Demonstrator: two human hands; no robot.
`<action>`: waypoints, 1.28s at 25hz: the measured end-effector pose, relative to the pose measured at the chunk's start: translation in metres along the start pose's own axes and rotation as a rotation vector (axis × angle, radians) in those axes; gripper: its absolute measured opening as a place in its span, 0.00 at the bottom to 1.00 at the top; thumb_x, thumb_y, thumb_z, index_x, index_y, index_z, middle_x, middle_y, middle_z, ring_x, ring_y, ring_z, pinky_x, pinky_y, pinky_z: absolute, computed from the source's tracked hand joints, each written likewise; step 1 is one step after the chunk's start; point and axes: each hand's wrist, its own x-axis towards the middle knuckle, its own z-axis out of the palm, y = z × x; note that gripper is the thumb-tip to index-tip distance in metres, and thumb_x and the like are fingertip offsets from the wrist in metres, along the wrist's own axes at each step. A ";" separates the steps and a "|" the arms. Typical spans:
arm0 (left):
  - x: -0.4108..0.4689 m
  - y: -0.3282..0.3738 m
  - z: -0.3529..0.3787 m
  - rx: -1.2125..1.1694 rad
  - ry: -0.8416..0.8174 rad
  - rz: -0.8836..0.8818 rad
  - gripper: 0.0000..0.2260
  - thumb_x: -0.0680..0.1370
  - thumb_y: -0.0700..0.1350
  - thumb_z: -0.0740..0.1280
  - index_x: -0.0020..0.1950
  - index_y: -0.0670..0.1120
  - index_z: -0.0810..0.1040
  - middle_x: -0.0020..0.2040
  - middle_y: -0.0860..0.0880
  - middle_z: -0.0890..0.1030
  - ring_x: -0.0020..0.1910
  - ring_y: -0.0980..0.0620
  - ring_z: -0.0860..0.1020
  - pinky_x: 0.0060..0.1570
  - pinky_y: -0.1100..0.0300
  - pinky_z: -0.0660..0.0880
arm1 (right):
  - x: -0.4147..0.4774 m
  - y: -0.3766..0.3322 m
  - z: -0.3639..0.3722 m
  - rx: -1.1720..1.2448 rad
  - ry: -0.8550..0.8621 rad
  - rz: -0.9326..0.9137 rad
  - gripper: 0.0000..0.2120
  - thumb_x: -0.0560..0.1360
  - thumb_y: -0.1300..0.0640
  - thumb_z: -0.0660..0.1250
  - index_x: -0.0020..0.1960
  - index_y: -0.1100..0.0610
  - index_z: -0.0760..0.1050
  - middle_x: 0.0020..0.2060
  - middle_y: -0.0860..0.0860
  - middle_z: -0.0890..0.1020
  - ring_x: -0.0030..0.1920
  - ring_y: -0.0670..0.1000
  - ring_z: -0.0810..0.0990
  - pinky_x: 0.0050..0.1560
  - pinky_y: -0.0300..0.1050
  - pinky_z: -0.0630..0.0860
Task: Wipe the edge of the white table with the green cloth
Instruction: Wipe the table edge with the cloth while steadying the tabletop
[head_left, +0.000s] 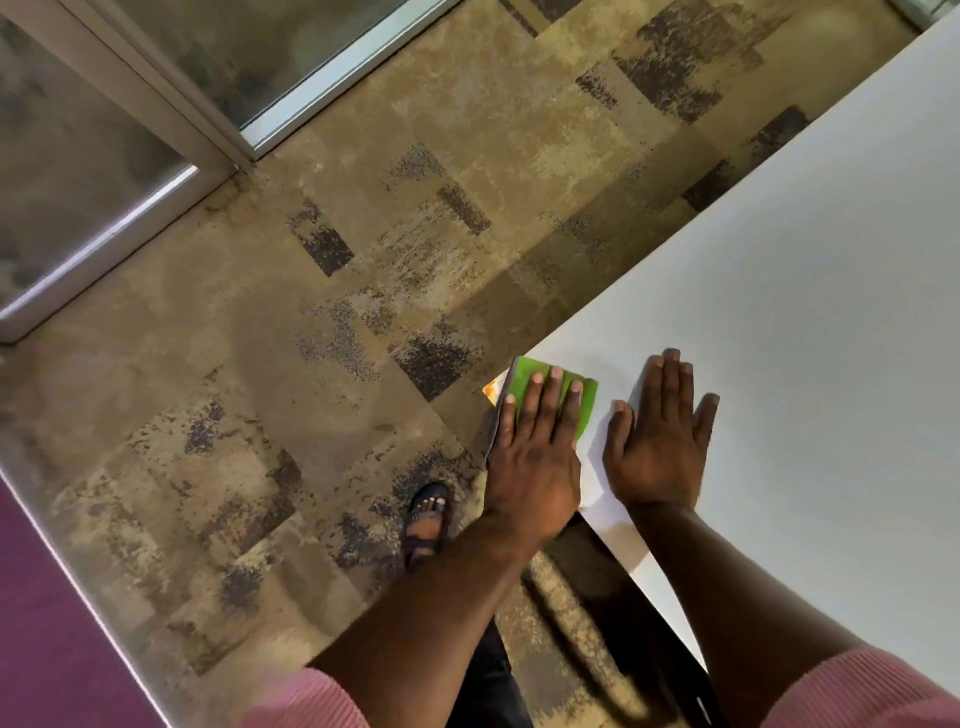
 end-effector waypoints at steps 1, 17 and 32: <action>-0.015 0.001 0.002 -0.003 -0.013 -0.008 0.34 0.81 0.49 0.58 0.85 0.46 0.48 0.85 0.44 0.49 0.84 0.44 0.47 0.81 0.41 0.52 | 0.000 -0.001 -0.001 0.001 -0.006 0.003 0.33 0.84 0.42 0.43 0.84 0.57 0.48 0.84 0.54 0.50 0.84 0.54 0.46 0.82 0.62 0.45; -0.037 0.013 0.011 -0.006 -0.050 -0.043 0.32 0.83 0.50 0.57 0.85 0.47 0.47 0.85 0.44 0.47 0.84 0.43 0.44 0.81 0.42 0.46 | 0.001 -0.001 0.001 0.004 0.013 0.003 0.32 0.84 0.44 0.47 0.84 0.59 0.49 0.84 0.56 0.52 0.84 0.55 0.47 0.82 0.63 0.45; -0.029 0.025 0.020 -0.034 0.076 -0.152 0.32 0.81 0.49 0.62 0.84 0.49 0.54 0.85 0.47 0.52 0.85 0.45 0.46 0.82 0.42 0.48 | 0.000 0.000 -0.004 -0.020 -0.034 -0.006 0.32 0.84 0.44 0.43 0.84 0.58 0.48 0.84 0.55 0.50 0.84 0.56 0.46 0.81 0.64 0.45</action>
